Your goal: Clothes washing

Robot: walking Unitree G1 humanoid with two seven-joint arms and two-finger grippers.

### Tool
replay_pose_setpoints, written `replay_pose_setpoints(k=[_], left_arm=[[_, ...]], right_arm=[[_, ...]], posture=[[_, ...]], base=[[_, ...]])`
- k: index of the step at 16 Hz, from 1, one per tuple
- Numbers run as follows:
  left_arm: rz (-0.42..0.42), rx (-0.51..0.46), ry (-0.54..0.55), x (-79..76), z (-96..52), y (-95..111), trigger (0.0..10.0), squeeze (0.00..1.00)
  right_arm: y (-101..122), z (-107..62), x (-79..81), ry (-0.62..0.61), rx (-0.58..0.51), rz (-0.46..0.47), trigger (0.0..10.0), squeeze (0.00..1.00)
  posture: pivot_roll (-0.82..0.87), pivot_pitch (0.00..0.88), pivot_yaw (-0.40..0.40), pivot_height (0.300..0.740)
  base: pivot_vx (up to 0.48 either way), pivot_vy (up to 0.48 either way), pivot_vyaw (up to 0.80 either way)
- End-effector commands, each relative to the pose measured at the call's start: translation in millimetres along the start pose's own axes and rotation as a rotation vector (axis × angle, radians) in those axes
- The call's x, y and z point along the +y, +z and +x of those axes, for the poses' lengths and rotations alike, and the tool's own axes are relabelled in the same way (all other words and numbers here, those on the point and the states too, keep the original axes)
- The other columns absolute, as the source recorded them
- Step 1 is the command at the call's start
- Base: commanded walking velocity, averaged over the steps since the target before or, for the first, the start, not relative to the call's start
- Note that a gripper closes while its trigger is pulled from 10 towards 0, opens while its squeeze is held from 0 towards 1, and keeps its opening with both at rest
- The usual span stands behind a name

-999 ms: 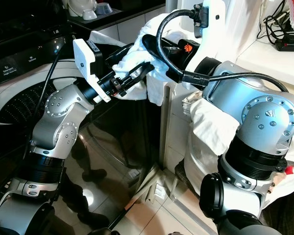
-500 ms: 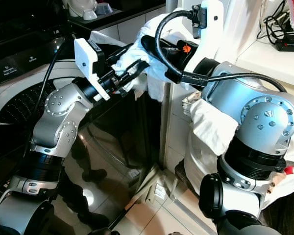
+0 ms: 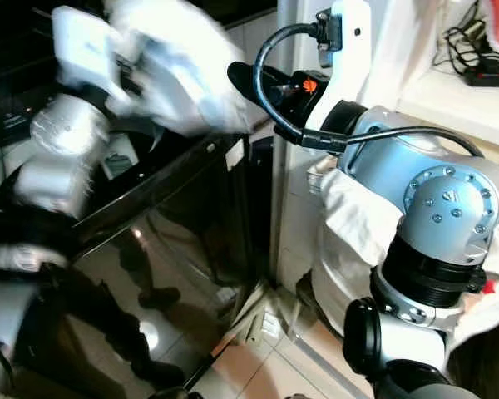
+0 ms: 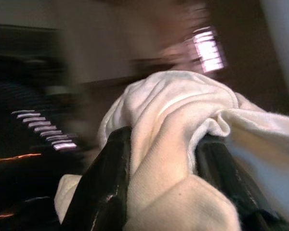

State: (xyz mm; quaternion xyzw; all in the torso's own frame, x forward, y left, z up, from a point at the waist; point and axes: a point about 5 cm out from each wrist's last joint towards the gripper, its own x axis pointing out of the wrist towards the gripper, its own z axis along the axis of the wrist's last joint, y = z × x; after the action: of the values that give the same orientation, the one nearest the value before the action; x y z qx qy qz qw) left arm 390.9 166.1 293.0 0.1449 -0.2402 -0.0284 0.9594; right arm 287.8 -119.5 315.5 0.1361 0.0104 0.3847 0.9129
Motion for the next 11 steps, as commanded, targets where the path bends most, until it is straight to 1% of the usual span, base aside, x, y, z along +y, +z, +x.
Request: replay_pose_setpoints(k=[1,2,3,4,5,6,7,8,9,10,11], left_arm=[[0.049,-0.018,0.110,16.5,7.1,7,0.0,0.00],[0.069,-0.015,0.143,21.0,9.5,7,0.0,0.00],[0.126,0.023,0.216,30.6,15.0,2,0.0,0.00],[0.148,0.074,0.238,33.0,16.9,-4,0.0,0.00],[0.128,0.258,0.232,30.5,14.5,-28,5.7,0.00],[0.110,0.340,0.251,28.6,10.2,-41,5.7,0.00],[0.044,0.520,0.236,19.6,-4.7,-69,10.0,0.00],[-0.011,0.637,0.218,13.3,-18.2,-89,10.0,0.00],[-0.021,0.649,0.232,13.9,-20.3,-91,10.0,0.00],[-0.045,0.704,0.258,14.3,-25.4,-97,10.0,0.30],[-0.007,0.755,0.258,15.5,-28.3,-101,10.0,0.26]], right_arm=[[-1,1.6,7.9,0.030,0.004,-0.036,10.0,0.00],[-3,2.1,9.0,0.034,0.008,-0.041,10.0,0.00],[-11,4.9,15.2,0.052,0.043,-0.067,10.0,0.00],[-16,7.0,18.2,0.056,0.063,-0.080,10.0,0.00],[-27,12.4,21.8,0.043,0.095,-0.107,10.0,0.00],[-32,15.0,22.3,0.024,0.104,-0.125,10.0,0.00],[-43,19.0,26.3,0.014,0.119,-0.134,10.0,0.00],[-49,20.8,32.5,0.024,0.133,-0.122,10.0,0.00],[-50,20.9,34.0,0.027,0.134,-0.121,10.0,0.00],[-52,20.7,36.0,0.027,0.132,-0.117,10.0,0.00],[-53,20.2,36.8,0.027,0.127,-0.114,10.0,0.00]], posture=[[-0.11,0.000,0.078,0.740],[-0.11,0.000,0.078,0.740],[-0.12,0.000,0.081,0.740],[-0.12,0.000,0.081,0.740],[-0.12,0.000,0.082,0.740],[-0.12,0.000,0.082,0.740],[-0.12,0.000,0.083,0.740],[-0.13,0.000,0.087,0.740],[-0.13,0.000,0.092,0.740],[-0.14,0.000,0.098,0.740],[-0.14,0.000,0.098,0.740]], base=[[0.000,0.000,0.00],[0.000,0.000,0.00],[0.000,0.000,0.00],[0.000,0.000,0.00],[0.000,0.000,0.00],[0.000,0.000,0.00],[0.000,0.000,0.00],[0.000,0.000,0.00],[0.000,0.000,0.00],[0.000,0.000,0.00],[0.000,0.000,0.00]])
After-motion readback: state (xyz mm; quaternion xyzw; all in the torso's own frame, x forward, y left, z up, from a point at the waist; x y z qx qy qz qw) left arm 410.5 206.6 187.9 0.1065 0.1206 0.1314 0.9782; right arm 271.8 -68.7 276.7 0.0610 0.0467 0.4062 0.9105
